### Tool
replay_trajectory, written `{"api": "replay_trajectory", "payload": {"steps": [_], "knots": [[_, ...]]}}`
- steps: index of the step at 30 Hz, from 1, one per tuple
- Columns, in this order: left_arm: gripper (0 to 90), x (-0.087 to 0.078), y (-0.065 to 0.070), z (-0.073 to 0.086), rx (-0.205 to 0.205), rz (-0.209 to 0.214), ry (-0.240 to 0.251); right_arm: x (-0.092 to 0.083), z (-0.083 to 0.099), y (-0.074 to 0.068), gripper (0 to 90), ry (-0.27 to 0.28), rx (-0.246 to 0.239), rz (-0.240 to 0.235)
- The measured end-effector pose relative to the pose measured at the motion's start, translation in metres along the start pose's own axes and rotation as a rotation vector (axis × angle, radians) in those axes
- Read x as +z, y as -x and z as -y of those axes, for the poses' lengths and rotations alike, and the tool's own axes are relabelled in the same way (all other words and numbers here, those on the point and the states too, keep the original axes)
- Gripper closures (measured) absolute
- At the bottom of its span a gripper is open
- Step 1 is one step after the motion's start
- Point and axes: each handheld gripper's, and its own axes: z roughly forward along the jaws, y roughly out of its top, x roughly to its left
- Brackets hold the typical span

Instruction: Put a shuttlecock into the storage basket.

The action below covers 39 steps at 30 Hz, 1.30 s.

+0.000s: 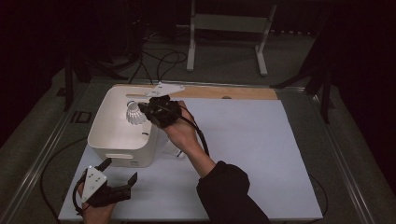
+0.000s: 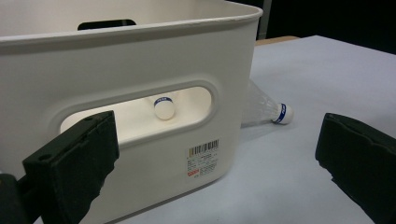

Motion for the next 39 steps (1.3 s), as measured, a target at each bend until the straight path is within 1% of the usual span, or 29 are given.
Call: {"api": "replay_trajectory", "payload": {"steps": [3,16,21,24,25,27,28,29,31,32,33,34,36,37,39], "knots": [[0.2,0.0,0.0,0.0,0.0,0.0,0.0,0.002,0.0,-0.002,89.3,0.002,0.0,-0.009],[0.2,0.0,0.0,0.0,0.0,0.0,0.001,0.006,0.0,-0.008,89.4,0.001,-0.004,-0.019],[0.2,0.0,0.0,0.0,0.0,0.001,0.001,0.008,0.001,-0.009,89.2,-0.007,-0.009,-0.024],[0.2,0.0,0.0,0.0,0.0,0.001,0.003,0.008,0.001,-0.011,88.9,-0.006,-0.021,-0.035],[0.2,0.0,0.0,0.0,0.0,0.001,0.003,0.009,0.001,-0.013,68.7,-0.005,-0.061,-0.066],[0.2,0.0,0.0,0.0,0.002,0.0,0.002,0.008,0.0,-0.015,44.6,-0.007,-0.066,-0.093],[0.2,0.0,0.0,0.0,0.002,0.0,0.001,0.007,0.0,-0.015,35.4,-0.009,-0.07,-0.077],[0.2,0.0,0.0,0.0,0.003,0.0,0.0,0.007,0.0,-0.014,30.9,-0.008,-0.064,-0.061],[0.2,0.0,0.0,0.0,0.0,0.001,0.004,0.006,0.0,-0.012,22.1,-0.006,-0.059,-0.052],[0.2,0.0,0.0,0.0,0.0,0.0,0.002,0.005,0.0,-0.01,16.8,-0.01,-0.059,-0.039],[0.2,0.0,0.0,0.0,-0.002,0.001,0.002,0.005,0.0,-0.009,14.1,-0.011,-0.056,-0.025],[0.2,0.0,0.0,0.0,-0.001,0.001,0.001,0.004,0.0,-0.008,13.7,-0.009,-0.056,-0.014],[0.2,0.0,0.0,0.0,-0.001,0.001,0.001,0.003,0.001,-0.007,13.7,-0.009,-0.054,-0.013],[0.2,0.0,0.0,0.0,0.002,0.001,0.0,0.002,0.002,-0.006,11.5,-0.014,-0.049,-0.004],[0.2,0.0,0.0,0.0,0.002,0.001,0.0,0.002,0.002,-0.004,10.8,-0.015,-0.052,0.005]]}}
